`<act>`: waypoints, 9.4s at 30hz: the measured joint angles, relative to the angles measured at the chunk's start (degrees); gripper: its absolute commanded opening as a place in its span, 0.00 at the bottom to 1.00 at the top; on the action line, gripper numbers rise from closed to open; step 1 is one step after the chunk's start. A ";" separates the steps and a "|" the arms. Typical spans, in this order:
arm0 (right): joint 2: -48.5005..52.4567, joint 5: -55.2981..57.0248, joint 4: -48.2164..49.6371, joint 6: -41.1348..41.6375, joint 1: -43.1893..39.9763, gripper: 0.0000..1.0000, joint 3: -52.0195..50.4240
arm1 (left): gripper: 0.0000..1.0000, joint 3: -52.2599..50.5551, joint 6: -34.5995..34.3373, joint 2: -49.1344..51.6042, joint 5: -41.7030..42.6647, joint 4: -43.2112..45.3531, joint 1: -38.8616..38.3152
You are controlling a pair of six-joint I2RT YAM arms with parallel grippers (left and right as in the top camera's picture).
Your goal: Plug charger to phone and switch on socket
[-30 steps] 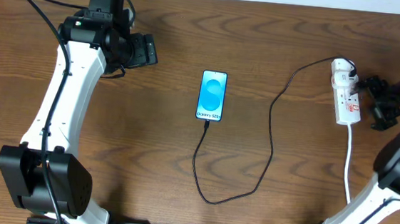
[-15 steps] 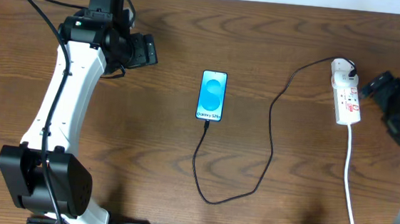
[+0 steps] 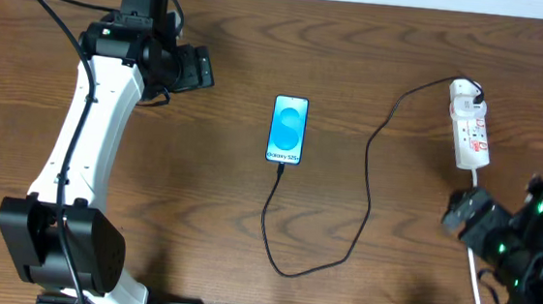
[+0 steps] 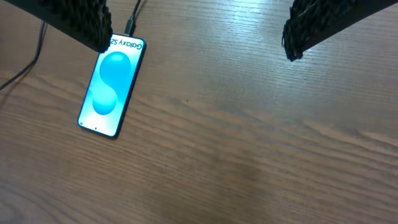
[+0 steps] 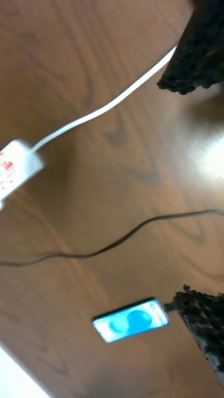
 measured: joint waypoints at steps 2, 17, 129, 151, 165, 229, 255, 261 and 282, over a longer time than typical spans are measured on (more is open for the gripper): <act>-1.18 0.00 -3.26 -0.09 0.00 0.99 -0.24 | 0.90 0.00 0.00 0.00 0.04 0.00 0.00; -1.70 0.00 -8.17 -0.09 0.00 0.99 -0.46 | 0.90 0.00 0.02 0.00 0.02 -0.02 0.00; -42.91 -0.20 70.88 -28.48 12.72 0.99 -65.02 | 0.98 -24.30 0.72 -25.57 -8.85 -0.22 -0.04; -42.88 -0.17 70.88 -28.48 12.72 0.99 -65.02 | 0.98 -43.89 2.64 -56.68 -8.96 7.17 -0.04; -42.88 -0.15 70.88 -28.48 12.72 0.99 -65.02 | 0.98 -59.21 6.51 -74.88 -8.96 18.49 -0.04; -42.88 -0.15 70.86 -28.48 12.72 0.99 -65.02 | 0.98 -93.24 6.71 -99.51 -6.99 64.72 -0.04; -42.88 -0.15 70.88 -28.48 12.72 0.99 -65.00 | 0.98 -92.94 12.52 -99.51 -10.16 53.86 0.02; -42.88 -0.15 70.86 -28.48 12.72 0.99 -65.00 | 0.98 -92.94 12.52 -99.51 -10.25 53.83 0.02; -42.88 -0.13 70.86 -28.46 12.72 0.99 -65.02 | 0.98 -92.94 14.36 -99.51 -10.25 53.81 0.02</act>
